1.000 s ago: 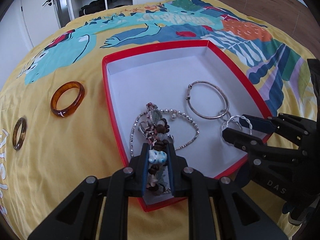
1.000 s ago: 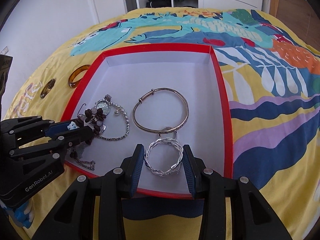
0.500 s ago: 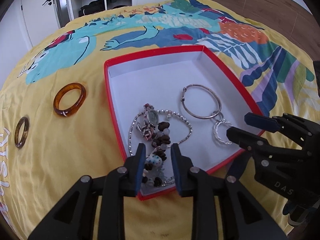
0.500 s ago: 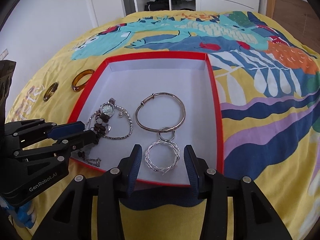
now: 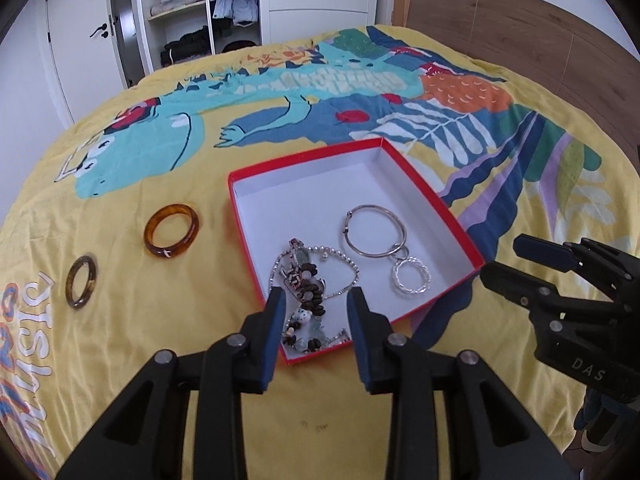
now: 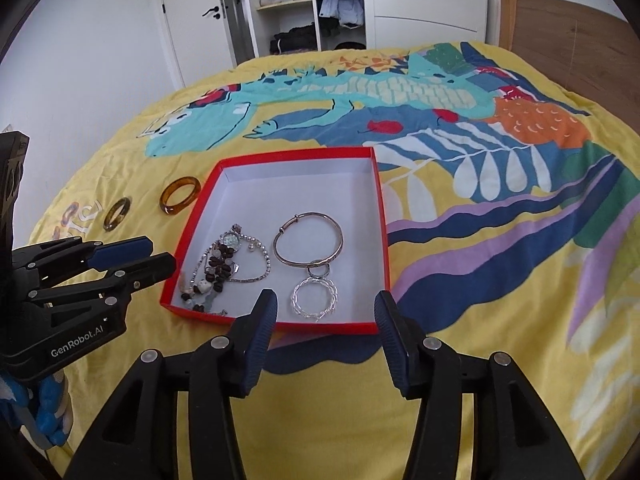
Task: Organize jewelry
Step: 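Open both tools to drop the bracelet and hoop into the box, then withdraw both open tools from the red box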
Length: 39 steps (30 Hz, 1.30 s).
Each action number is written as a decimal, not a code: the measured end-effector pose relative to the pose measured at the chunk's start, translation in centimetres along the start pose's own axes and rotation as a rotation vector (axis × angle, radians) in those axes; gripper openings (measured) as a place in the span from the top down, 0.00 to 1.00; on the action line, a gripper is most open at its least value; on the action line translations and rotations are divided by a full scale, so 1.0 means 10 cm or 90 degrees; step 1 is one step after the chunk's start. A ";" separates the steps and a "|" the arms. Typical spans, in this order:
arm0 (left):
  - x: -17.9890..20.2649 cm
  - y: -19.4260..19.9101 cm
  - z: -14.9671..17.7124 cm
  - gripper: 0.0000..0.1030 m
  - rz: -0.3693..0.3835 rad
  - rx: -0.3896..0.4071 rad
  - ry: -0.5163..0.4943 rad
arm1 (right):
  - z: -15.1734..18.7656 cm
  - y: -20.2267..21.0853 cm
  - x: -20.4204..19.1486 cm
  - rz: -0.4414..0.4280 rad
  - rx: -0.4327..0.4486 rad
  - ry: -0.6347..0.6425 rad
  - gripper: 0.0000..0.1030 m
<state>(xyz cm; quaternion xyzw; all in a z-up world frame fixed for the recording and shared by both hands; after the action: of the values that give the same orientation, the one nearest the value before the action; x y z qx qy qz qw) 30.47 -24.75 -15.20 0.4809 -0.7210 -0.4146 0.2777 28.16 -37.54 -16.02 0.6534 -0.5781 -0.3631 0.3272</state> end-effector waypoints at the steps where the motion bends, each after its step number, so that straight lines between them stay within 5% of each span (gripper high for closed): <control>1: -0.01 0.06 0.01 0.71 -0.002 0.005 0.002 | 0.01 0.06 -0.02 0.001 0.004 -0.001 0.50; 19: -0.37 1.23 0.56 0.71 -0.048 0.079 0.030 | 0.38 1.00 -0.67 -0.010 0.056 0.026 0.43; 39: -0.78 1.70 1.20 0.71 -0.082 0.076 0.051 | 0.72 1.33 -1.32 -0.033 0.068 0.067 0.42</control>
<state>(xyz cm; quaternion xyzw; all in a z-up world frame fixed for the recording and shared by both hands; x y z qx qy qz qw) 15.99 -10.28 -6.49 0.5584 -0.7002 -0.3682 0.2498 14.24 -26.10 -7.21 0.7028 -0.5617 -0.3048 0.3125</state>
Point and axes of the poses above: each gripper's, at about its wrist camera, not at the fingertips, and y roughly against the way its jaws point, x to its right, z to its underside, the point moved 10 cm from there along -y, roughly the way its jaws point, and after that the axes turned 9 degrees about -x, right-handed, at the moved point
